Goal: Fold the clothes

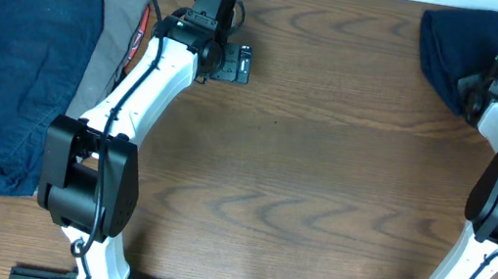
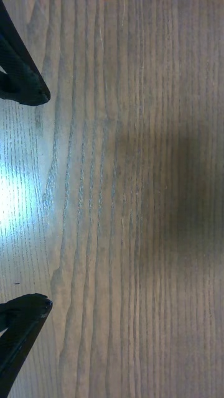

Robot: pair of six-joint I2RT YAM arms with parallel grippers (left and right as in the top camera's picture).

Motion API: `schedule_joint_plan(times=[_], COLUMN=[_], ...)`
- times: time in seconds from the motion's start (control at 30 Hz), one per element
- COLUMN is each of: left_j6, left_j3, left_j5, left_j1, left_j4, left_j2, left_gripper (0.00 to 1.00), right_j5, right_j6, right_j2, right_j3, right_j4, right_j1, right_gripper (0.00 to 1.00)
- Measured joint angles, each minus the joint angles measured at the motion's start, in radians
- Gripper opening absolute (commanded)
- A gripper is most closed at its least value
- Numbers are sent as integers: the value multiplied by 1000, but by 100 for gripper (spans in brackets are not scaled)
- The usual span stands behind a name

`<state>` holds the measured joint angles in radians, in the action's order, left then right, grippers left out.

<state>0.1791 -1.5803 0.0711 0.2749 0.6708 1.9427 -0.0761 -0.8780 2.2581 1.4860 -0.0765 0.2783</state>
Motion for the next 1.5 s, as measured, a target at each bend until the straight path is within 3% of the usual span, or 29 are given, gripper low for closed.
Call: schedule_joint_plan(times=[0.03, 0.17, 0.43, 0.8, 1.1, 1.5], left_j6=[0, 0, 0, 0, 0, 0], left_j3=[0, 0, 0, 0, 0, 0], left_j5=[0, 0, 0, 0, 0, 0], left_j1=[0, 0, 0, 0, 0, 0], left_j4=[0, 0, -1, -2, -2, -2], left_j2=[0, 0, 0, 0, 0, 0], left_gripper=[98, 98, 98, 98, 98, 98], right_j5=[8, 25, 35, 34, 422, 575], right_j6=[6, 32, 109, 347, 772, 827], right_j2=[0, -6, -90, -547, -752, -860], right_j3=[5, 25, 0, -10, -10, -10], right_j4=[6, 14, -141, -489, -793, -1010], right_j1=[-3, -23, -21, -21, -42, -183], right_gripper=[99, 99, 99, 99, 99, 99])
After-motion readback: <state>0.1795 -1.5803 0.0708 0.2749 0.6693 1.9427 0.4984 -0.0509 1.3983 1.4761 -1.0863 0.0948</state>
